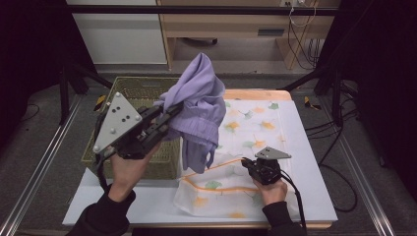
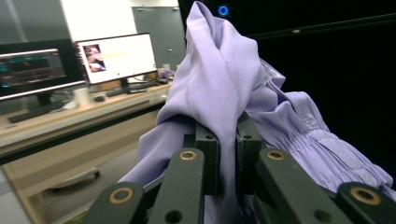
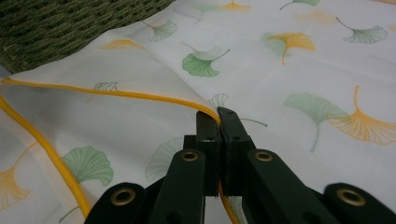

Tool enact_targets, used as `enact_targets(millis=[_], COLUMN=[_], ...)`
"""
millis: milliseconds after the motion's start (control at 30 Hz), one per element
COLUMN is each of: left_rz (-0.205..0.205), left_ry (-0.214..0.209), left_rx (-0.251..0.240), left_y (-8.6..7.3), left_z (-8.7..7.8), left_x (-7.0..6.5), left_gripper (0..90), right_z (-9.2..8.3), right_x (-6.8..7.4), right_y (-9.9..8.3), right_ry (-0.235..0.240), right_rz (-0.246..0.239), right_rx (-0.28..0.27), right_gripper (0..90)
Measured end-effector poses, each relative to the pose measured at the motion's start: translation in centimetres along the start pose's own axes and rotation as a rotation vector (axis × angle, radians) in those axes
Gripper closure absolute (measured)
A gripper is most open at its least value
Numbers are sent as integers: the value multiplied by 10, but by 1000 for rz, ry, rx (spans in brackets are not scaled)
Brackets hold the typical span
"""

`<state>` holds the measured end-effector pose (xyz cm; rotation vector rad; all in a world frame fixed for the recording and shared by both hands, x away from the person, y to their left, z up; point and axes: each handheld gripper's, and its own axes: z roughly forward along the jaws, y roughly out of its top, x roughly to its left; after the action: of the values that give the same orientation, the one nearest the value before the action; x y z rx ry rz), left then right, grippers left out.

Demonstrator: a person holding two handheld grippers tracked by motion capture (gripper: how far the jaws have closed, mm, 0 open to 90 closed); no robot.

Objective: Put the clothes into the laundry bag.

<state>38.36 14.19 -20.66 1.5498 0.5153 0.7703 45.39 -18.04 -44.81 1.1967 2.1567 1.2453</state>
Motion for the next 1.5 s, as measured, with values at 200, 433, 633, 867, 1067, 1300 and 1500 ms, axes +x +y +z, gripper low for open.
enact_targets(millis=[200,433,633,867,1067,1300,1500], left_rz=[1,-23,-42,-54,-62,-63,-60], left_ry=[-64,-119,-171,-206,-231,-270,-310], left_rx=[11,25,61,110,183,280,379], left_y=[-10,-30,-55,-87,-111,-136,-158], left_z=[3,5,7,12,17,19,26], left_x=[-19,-34,-48,-57,-61,-67,-75], left_gripper=[830,829,829,829,828,828,827], right_z=[4,5,4,4,3,2,2], right_x=[-3,-5,-7,-9,-10,-11,-11], right_y=[0,0,-1,-3,-3,-2,-2], right_ry=[-4,-7,-12,-7,-11,-6,-6], right_rz=[14,28,32,49,54,55,60], right_rx=[5,0,-7,-14,-15,-19,-23], right_gripper=[882,882,882,882,882,881,881])
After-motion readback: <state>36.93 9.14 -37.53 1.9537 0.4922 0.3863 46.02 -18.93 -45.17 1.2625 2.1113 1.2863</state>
